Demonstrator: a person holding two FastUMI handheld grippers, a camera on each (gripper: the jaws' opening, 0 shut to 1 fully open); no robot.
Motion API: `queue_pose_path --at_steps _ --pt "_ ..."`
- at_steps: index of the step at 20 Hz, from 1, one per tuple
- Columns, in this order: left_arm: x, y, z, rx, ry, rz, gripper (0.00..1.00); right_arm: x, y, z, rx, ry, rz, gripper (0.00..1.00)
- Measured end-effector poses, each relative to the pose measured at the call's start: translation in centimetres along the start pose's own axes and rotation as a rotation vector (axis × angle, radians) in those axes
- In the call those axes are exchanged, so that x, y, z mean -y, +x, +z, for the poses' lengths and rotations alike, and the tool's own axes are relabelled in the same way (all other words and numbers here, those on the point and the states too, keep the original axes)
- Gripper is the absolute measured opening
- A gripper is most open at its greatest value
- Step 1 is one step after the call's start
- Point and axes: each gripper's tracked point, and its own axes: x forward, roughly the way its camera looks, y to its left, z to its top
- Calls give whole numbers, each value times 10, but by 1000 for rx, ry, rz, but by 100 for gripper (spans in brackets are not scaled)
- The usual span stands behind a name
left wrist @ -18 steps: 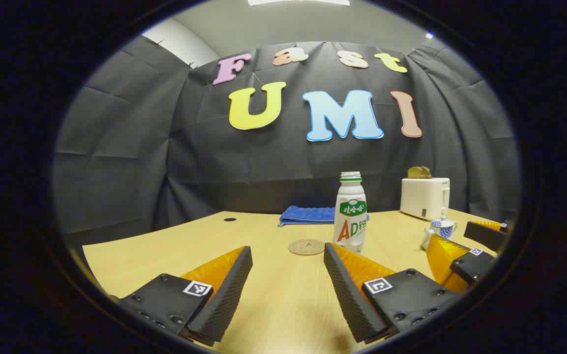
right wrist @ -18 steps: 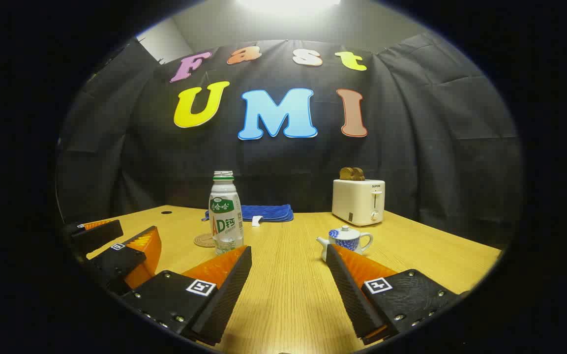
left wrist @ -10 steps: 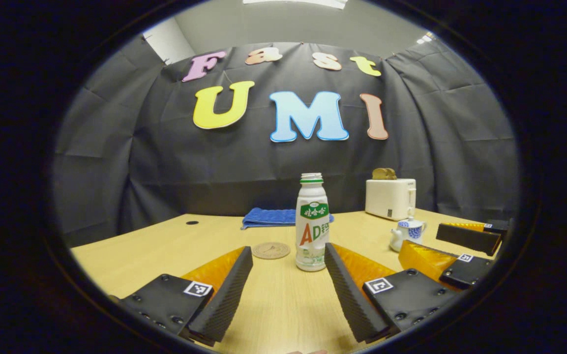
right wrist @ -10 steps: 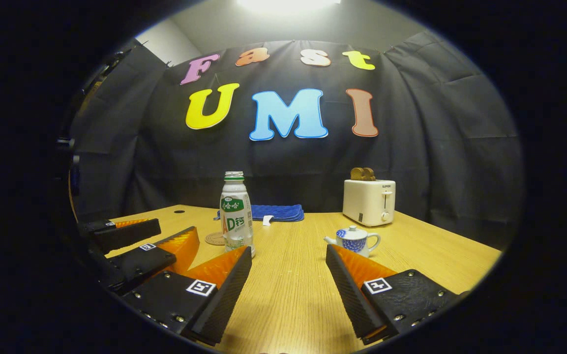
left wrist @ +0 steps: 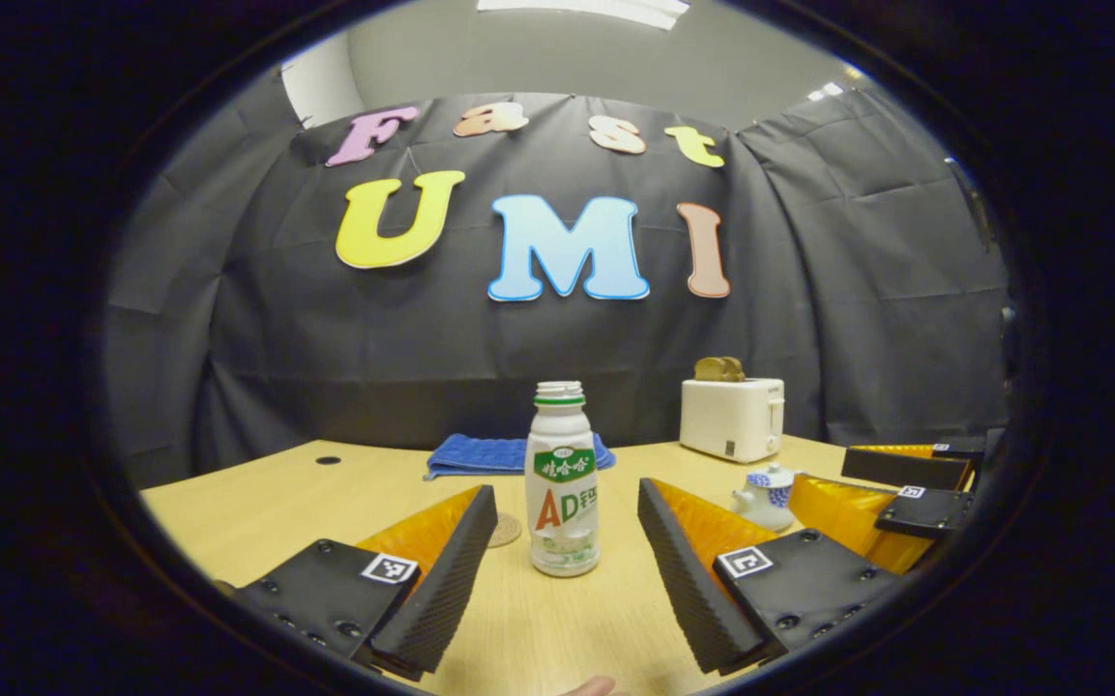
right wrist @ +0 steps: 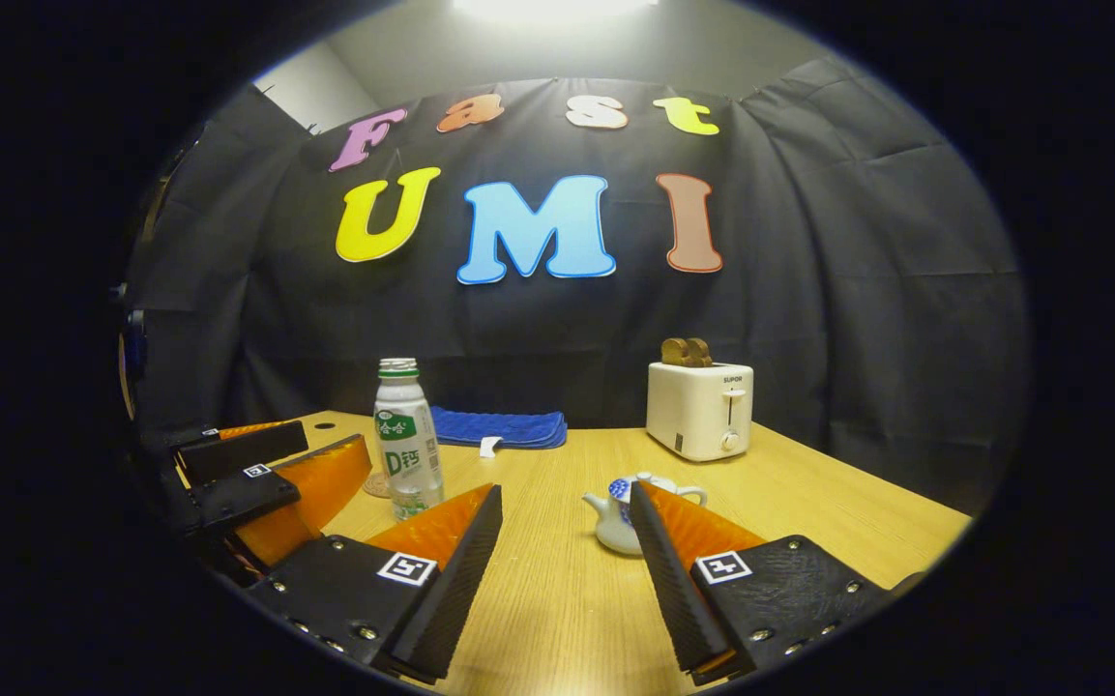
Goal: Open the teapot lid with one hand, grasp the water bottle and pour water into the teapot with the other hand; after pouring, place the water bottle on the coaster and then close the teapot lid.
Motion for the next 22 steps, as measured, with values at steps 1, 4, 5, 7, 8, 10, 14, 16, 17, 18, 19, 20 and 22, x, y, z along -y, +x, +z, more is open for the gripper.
queue_pose_path --at_steps 1,4,5,7,8,10,14,16,17,18,19,20,22 --pt "1 10 -6 -17 7 -2 100 7 7 1 -8 -1 -10 82" --pt "7 25 -10 -46 -20 -12 100 20 26 1 -27 -4 -34 82" --pt "8 29 -13 -55 -24 -13 100 22 31 -1 -37 3 -36 82" --pt "7 34 -16 -65 -29 -13 90 33 42 -7 -63 6 -60 68" --pt "5 36 -17 -68 -28 -10 95 37 45 -7 -76 5 -71 65" --pt "3 41 -18 -71 -12 -7 100 45 63 -10 -86 11 -84 42" --pt "1 49 -20 -78 21 -3 100 56 91 -16 -120 1 -97 42" --pt "0 52 -21 -81 24 -2 100 55 103 -24 -151 -16 -97 42" --pt "0 53 -22 -85 21 -4 100 56 107 -31 -172 -23 -99 42" --pt "1 54 -24 -89 20 -5 89 57 108 -27 -153 -34 -100 43" --pt "0 55 -25 -93 23 -5 91 58 113 -28 -150 -47 -106 43" --pt "-1 56 -27 -97 28 -6 93 62 112 -14 -147 -62 -135 43" --pt "-1 57 -32 -111 31 -10 97 61 114 -28 -148 -94 -132 13"
